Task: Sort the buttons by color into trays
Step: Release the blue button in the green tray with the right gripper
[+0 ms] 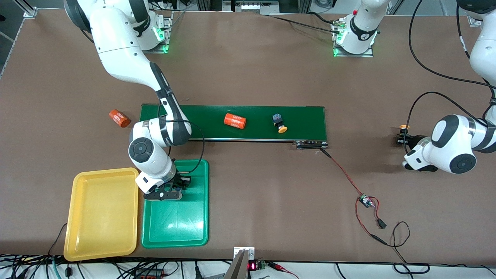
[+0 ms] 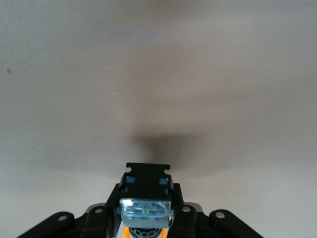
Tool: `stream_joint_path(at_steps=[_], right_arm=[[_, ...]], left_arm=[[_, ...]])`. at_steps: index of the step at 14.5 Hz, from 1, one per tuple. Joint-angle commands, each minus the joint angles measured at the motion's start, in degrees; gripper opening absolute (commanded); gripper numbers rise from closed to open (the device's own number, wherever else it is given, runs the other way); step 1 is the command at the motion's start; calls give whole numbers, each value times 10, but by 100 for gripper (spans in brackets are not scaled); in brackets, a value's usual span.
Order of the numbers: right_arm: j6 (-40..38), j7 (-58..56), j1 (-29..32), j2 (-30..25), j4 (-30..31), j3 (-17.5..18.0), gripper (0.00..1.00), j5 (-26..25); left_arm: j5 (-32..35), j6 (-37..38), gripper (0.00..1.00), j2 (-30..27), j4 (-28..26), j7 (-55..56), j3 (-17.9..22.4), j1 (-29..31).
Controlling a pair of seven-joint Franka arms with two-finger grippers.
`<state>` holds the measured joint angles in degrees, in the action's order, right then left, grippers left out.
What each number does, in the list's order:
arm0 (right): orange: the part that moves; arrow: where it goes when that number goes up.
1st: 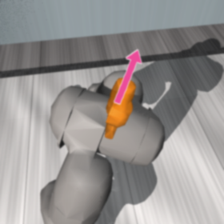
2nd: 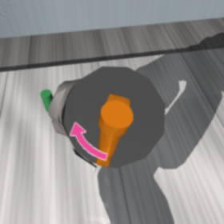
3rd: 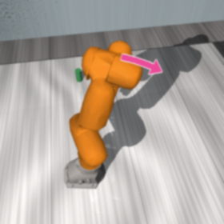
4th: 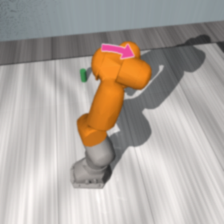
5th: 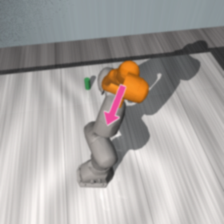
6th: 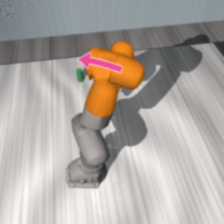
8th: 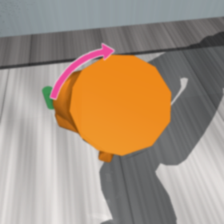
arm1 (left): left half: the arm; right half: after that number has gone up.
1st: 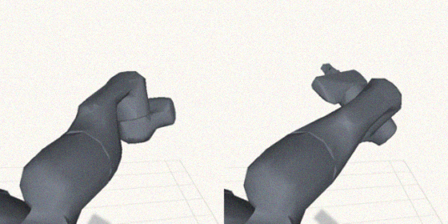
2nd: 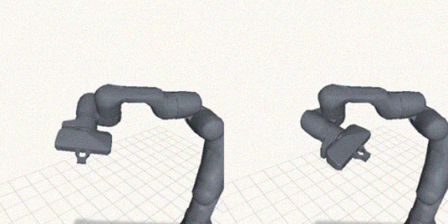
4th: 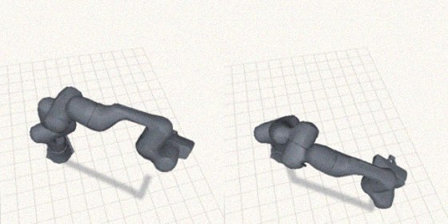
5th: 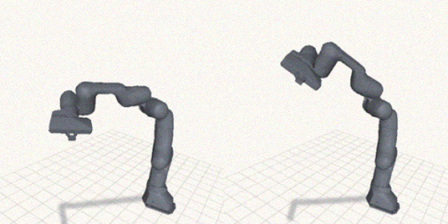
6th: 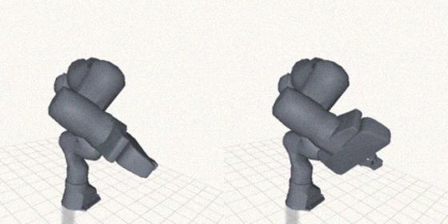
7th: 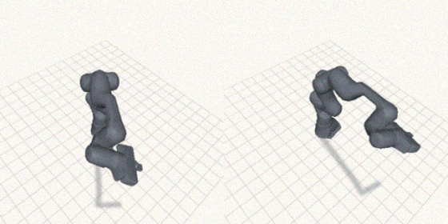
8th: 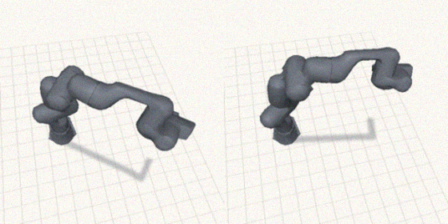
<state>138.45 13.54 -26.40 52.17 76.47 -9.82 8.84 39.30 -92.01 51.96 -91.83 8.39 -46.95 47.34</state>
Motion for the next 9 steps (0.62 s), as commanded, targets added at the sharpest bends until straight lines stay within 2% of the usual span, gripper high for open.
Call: stream_joint_path(at_steps=[1, 4, 9], right_arm=[[-15, -8, 7, -6, -17, 6, 100, -4], [-61, -3, 7, -34, -17, 5, 100, -3], [-155, 10, 3, -86, -17, -14, 100, -8]], left_arm=[[-47, 62, 26, -21, 31, 1, -63, -8], [-97, 64, 26, -20, 35, 49, -114, -16], [-148, 55, 26, -15, 34, 222, -121, -133]])
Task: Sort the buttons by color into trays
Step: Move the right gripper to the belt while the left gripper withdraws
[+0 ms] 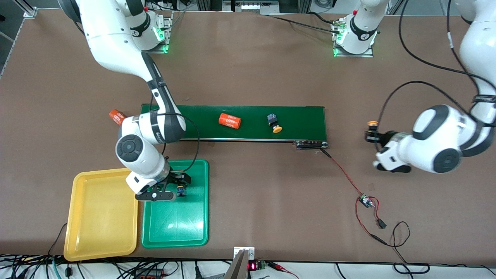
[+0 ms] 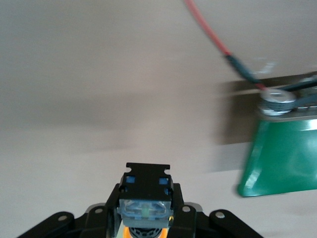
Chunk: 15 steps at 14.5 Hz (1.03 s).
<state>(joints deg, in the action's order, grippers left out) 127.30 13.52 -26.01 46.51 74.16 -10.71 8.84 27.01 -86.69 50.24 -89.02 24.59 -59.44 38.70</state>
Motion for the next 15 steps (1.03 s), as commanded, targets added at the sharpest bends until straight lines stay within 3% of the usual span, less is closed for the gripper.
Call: stream_joint_path(at_steps=[1, 6, 10, 11, 12, 13, 15], right_arm=[[-61, 19, -7, -38, 6, -15, 100, -9], [-113, 37, -12, -96, 6, -22, 100, -8], [-170, 37, -8, -120, 5, -54, 100, -6], [-174, 36, -11, -121, 5, -60, 100, -9], [-174, 34, -11, -122, 5, -62, 100, -10], [-175, 33, -10, -129, 5, -62, 100, -12], [-175, 31, -12, -131, 7, -63, 100, -24]], left_arm=[[-33, -17, 26, 4, 2, 78, 5, -66], [-35, -68, 28, 8, -18, 120, 11, -150], [-35, -132, 31, 11, -63, 121, 28, -165], [-35, -138, 38, 11, -64, 126, 34, -167], [-35, -139, 53, 12, -64, 136, 37, -168], [-35, -138, 99, 11, -63, 152, 37, -171], [-35, -132, 100, 4, -56, 160, 33, -170]])
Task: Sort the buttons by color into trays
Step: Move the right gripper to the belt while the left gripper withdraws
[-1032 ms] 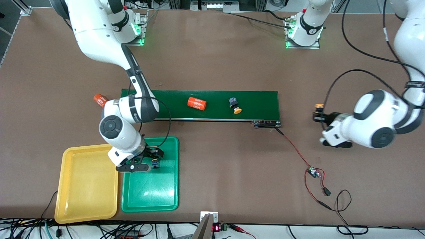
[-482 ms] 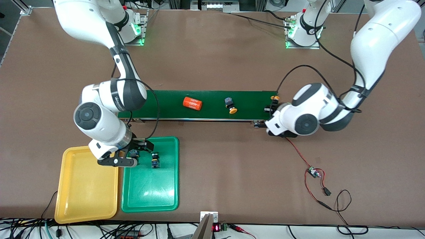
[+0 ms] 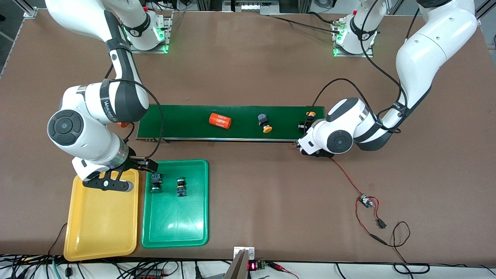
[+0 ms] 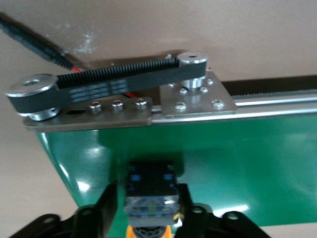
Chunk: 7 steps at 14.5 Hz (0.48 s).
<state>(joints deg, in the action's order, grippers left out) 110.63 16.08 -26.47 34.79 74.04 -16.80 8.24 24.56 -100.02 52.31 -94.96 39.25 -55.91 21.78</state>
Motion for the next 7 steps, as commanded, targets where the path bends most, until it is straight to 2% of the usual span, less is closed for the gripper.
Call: stream_joint_path(at_steps=[1, 3, 7], right_arm=[[-9, 5, -9, -14, 10, -2, 100, -26], [-17, 7, -11, -14, 10, 0, 100, -29], [-26, 8, -12, -15, 12, 1, 100, -29]], left_arm=[[-10, 3, 100, -26, 12, 18, -9, 6], [-11, 38, 100, -36, 55, 20, -18, 12], [-10, 119, 100, -36, 189, 14, -24, 7]])
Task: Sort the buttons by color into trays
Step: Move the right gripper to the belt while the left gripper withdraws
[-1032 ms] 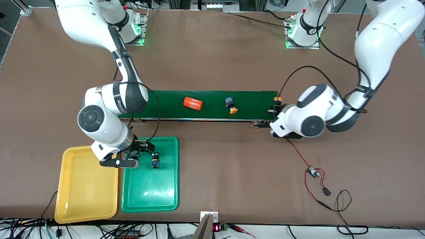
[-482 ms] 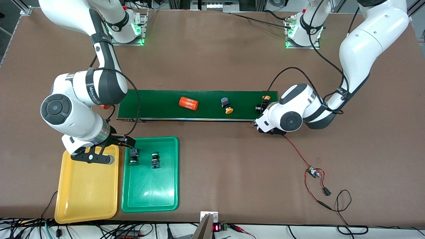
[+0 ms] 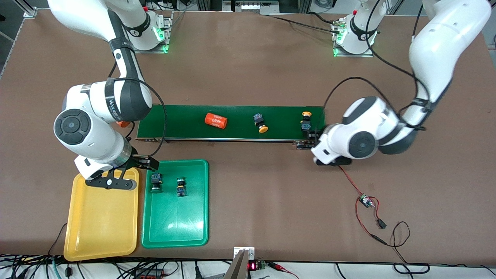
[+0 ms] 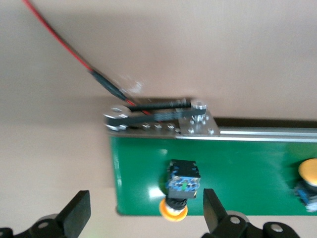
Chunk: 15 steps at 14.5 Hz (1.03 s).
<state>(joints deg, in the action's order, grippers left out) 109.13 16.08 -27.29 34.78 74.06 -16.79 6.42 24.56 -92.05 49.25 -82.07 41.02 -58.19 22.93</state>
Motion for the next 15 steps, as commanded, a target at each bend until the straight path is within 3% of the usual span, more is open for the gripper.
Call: stream_joint_path(at_steps=[1, 3, 7, 11, 13, 15], right_arm=[[-13, 11, -13, -15, 13, 0, 100, -11], [-49, 40, -33, -15, 16, 0, 100, -10], [-56, 149, -114, -14, 27, 1, 100, -11], [-57, 199, -190, -9, 49, 4, 100, -7], [-52, 213, -227, -2, 52, 4, 100, -1], [-46, 230, -252, 9, 51, 4, 100, 11]], left_arm=[[-7, 55, 100, -6, 81, -4, -2, -3], [0, 66, 100, -6, 110, -8, -1, -2], [61, 84, 100, -7, 119, -43, -3, 2], [86, 88, 100, -23, 132, -171, 2, 38], [74, 79, 100, -95, 124, -263, 48, 34], [27, 78, 100, -142, 122, -339, 136, 2]])
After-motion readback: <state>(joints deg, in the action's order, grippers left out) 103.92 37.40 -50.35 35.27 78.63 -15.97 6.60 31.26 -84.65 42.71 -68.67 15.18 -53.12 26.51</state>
